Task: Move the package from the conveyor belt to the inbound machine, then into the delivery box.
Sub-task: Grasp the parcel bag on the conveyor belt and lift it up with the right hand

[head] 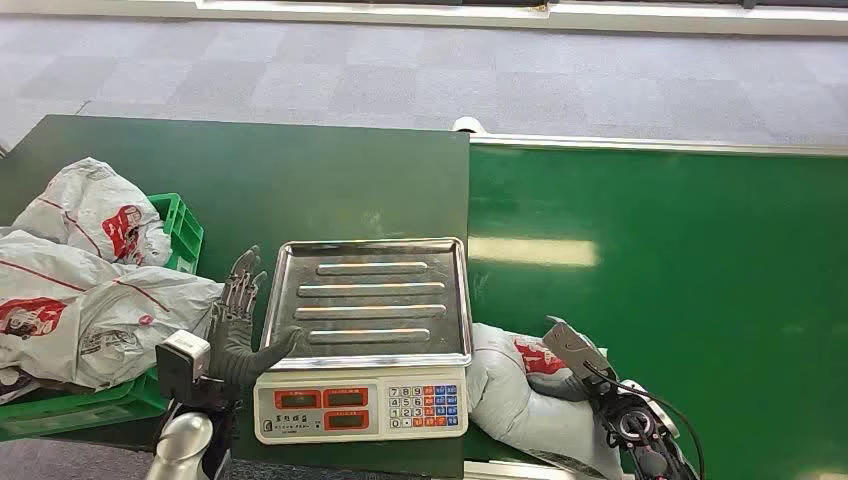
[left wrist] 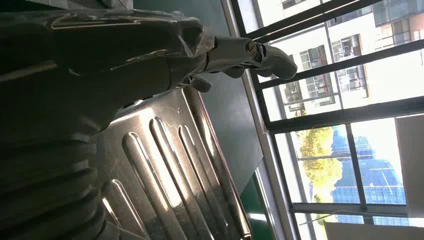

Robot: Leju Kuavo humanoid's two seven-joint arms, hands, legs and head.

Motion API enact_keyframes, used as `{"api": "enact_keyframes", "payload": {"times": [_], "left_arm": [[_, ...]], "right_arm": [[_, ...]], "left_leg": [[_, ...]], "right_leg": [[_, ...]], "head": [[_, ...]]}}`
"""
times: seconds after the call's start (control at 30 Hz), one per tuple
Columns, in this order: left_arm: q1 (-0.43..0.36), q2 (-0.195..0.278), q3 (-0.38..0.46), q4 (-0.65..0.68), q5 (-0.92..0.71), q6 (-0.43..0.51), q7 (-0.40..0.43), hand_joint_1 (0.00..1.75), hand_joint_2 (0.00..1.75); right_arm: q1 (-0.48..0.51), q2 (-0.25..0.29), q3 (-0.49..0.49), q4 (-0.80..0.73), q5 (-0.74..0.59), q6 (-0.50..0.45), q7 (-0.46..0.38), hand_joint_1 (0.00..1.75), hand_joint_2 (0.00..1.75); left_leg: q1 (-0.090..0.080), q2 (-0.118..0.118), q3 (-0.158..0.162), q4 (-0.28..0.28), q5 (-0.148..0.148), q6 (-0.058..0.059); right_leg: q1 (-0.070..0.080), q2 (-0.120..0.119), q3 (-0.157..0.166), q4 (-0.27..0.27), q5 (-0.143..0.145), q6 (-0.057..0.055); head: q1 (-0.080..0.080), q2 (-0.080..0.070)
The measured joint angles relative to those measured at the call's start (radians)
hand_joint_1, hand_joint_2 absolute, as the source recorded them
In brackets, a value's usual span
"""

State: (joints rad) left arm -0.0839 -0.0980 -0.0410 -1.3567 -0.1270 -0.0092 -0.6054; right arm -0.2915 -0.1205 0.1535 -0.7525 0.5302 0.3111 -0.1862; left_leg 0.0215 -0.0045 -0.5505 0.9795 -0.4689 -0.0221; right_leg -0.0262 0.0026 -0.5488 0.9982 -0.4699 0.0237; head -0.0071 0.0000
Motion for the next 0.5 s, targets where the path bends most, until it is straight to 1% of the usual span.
{"api": "enact_keyframes", "payload": {"times": [0.13, 0.37, 0.4, 0.47, 0.5], "left_arm": [[-0.004, 0.0, -0.001, 0.004, 0.0, 0.0, 0.001, 0.0, 1.75], [-0.017, -0.001, -0.015, 0.021, 0.004, -0.002, 0.008, 0.0, 1.75], [-0.019, -0.002, -0.016, 0.022, 0.005, -0.002, 0.008, 0.0, 1.75], [-0.02, -0.002, -0.018, 0.024, 0.006, -0.002, 0.009, 0.0, 1.75], [-0.021, -0.002, -0.019, 0.024, 0.006, -0.002, 0.009, 0.0, 1.75]], "right_arm": [[-0.01, 0.006, 0.009, 0.015, 0.01, 0.008, -0.003, 0.0, 1.75], [-0.045, 0.028, 0.059, 0.075, 0.03, 0.011, -0.031, 0.0, 1.75], [-0.046, 0.03, 0.065, 0.078, 0.031, 0.009, -0.033, 0.11, 1.75], [-0.048, 0.032, 0.073, 0.082, 0.033, 0.006, -0.035, 0.87, 1.75], [-0.048, 0.032, 0.077, 0.083, 0.034, 0.004, -0.036, 1.3, 1.75]], "left_leg": [[0.0, 0.001, 0.002, 0.0, 0.0, 0.0], [0.001, 0.01, 0.009, 0.0, -0.003, -0.001], [0.001, 0.011, 0.01, -0.001, -0.004, -0.001], [0.001, 0.012, 0.013, -0.001, -0.005, -0.002], [0.001, 0.012, 0.014, -0.001, -0.005, -0.002]], "right_leg": [[0.0, 0.001, 0.001, 0.0, 0.0, 0.0], [0.001, 0.01, 0.006, 0.0, 0.0, 0.0], [0.001, 0.011, 0.006, 0.0, 0.0, 0.0], [0.001, 0.013, 0.008, 0.0, 0.0, 0.0], [0.001, 0.014, 0.008, 0.0, 0.0, 0.0]], "head": [[0.0, 0.0], [0.0, 0.0], [0.0, 0.0], [0.0, 0.0], [0.0, 0.0]]}}
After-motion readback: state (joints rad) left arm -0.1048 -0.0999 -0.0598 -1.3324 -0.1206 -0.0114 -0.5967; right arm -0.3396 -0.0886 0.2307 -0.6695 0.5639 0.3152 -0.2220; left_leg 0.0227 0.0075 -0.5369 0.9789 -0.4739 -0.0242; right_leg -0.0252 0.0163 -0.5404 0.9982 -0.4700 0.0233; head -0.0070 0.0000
